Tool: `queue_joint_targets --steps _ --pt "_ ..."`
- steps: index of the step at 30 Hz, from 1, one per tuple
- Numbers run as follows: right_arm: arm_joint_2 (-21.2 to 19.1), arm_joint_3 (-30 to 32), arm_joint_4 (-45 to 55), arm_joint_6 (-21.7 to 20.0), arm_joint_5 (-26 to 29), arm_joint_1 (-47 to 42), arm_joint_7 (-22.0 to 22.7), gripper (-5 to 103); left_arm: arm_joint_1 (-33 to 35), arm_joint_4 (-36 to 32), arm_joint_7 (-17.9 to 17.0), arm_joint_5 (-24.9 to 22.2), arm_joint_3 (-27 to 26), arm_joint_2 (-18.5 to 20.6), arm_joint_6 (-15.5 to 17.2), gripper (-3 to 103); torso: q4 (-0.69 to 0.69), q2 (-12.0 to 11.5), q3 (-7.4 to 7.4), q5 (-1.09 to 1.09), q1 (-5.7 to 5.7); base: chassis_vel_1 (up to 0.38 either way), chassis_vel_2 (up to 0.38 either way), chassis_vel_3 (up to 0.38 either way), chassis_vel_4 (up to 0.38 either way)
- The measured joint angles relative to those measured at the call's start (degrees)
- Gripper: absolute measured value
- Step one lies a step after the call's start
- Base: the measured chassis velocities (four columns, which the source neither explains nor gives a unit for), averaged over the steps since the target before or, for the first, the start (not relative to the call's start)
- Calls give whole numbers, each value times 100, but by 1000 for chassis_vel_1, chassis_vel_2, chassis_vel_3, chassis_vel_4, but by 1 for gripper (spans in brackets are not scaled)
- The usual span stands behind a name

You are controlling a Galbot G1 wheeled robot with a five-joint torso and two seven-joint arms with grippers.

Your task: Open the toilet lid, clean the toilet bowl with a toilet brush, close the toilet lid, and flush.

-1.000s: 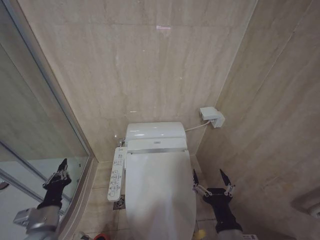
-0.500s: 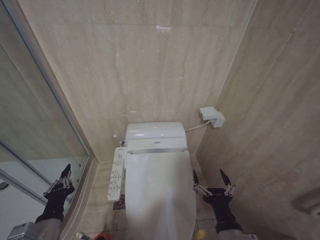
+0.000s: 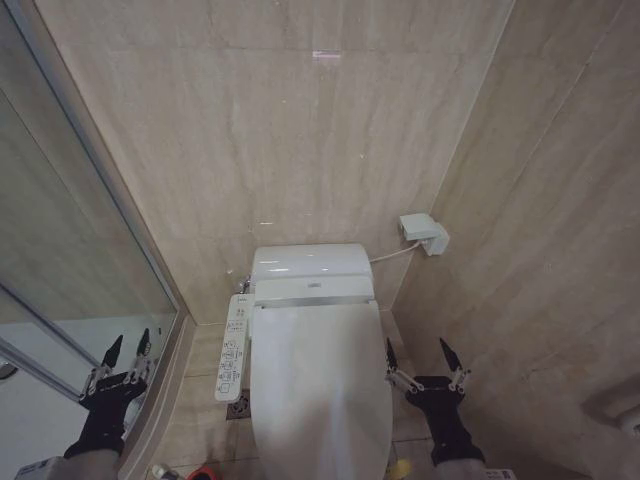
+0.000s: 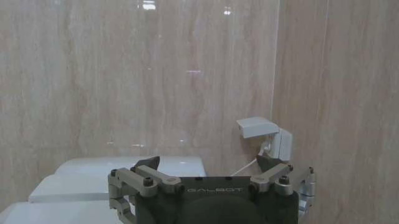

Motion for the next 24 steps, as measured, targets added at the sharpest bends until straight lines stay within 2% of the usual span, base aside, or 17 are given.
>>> queue_joint_targets --steps 2,3,10,11,17,18,24 --pt "-2 0 0 0 0 0 0 100 9 2 84 65 -27 30 18 39 1 0 0 -1 0 0 0 0 0" --pt "0 0 0 0 0 0 0 100 7 23 248 206 -81 68 16 67 0 0 0 -1 0 0 0 0 0" --pt "-1 0 0 0 0 0 0 100 42 -32 453 359 -50 52 56 67 0 0 0 -1 0 0 0 0 0" --pt "-1 0 0 0 0 0 0 100 58 -52 461 393 -37 43 71 93 0 0 0 -1 0 0 0 0 0" --pt "-1 0 0 0 0 0 0 100 101 -140 451 450 -53 9 78 93 0 0 0 -1 0 0 0 0 0" --pt "0 0 0 0 0 0 0 100 123 -183 433 442 -57 2 85 100 0 0 0 -2 0 0 0 0 0" --pt "-1 0 0 0 0 0 0 100 228 -424 344 326 -60 -21 182 100 0 0 0 -1 0 0 0 0 0"
